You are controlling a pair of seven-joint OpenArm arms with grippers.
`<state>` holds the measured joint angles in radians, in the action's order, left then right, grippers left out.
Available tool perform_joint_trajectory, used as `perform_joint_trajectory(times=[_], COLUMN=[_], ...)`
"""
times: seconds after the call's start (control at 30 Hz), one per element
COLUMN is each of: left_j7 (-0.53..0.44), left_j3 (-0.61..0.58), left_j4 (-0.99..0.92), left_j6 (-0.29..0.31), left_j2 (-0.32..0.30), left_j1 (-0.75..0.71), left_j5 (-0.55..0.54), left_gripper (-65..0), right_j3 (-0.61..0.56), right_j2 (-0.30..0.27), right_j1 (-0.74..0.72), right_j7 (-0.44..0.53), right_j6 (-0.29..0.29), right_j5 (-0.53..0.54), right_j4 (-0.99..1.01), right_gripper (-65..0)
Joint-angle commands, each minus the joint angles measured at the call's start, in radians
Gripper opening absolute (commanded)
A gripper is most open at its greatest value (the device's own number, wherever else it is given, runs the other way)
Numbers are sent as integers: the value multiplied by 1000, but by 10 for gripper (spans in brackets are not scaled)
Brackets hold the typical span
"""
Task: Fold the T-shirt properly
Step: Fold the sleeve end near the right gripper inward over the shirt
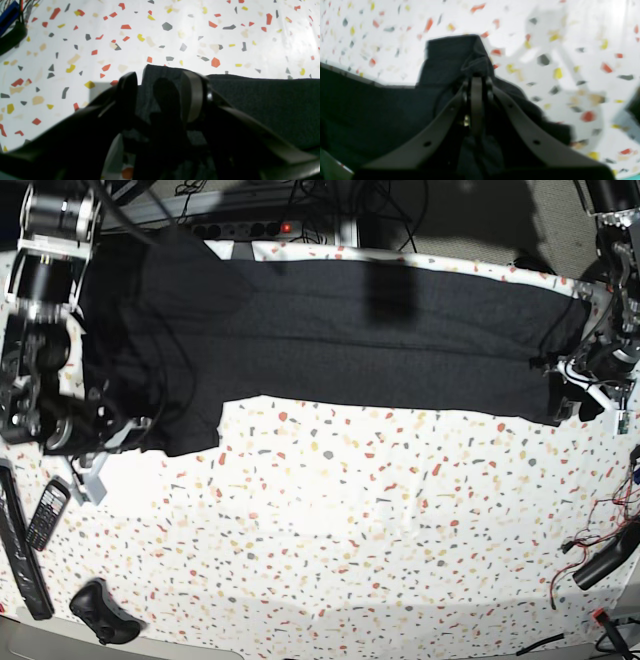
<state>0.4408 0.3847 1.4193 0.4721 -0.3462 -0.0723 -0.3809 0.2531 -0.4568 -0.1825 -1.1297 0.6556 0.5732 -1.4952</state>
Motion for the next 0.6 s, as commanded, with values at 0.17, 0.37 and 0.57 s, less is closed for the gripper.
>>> perform_joint_trajectory(times=[0.17,0.37,0.57], left_j7=[-31,-30,-30], left_j3=[6,6,6], left_j4=[20,20,20], left_j6=[0,0,0], left_j2=[-17,-17,-17], left_j1=[11,11,8], left_j5=[-13,-13,-13], left_gripper=[-384,-384,-384], right_j3=[6,6,6], right_j2=[-16,-16,-16], right_j1=[198,359,489], right_j7=[14,14,14], right_j6=[2,2,3], right_j5=[44,167,240], right_j4=[-268,-449,-553], right_gripper=[-650,-650,-650])
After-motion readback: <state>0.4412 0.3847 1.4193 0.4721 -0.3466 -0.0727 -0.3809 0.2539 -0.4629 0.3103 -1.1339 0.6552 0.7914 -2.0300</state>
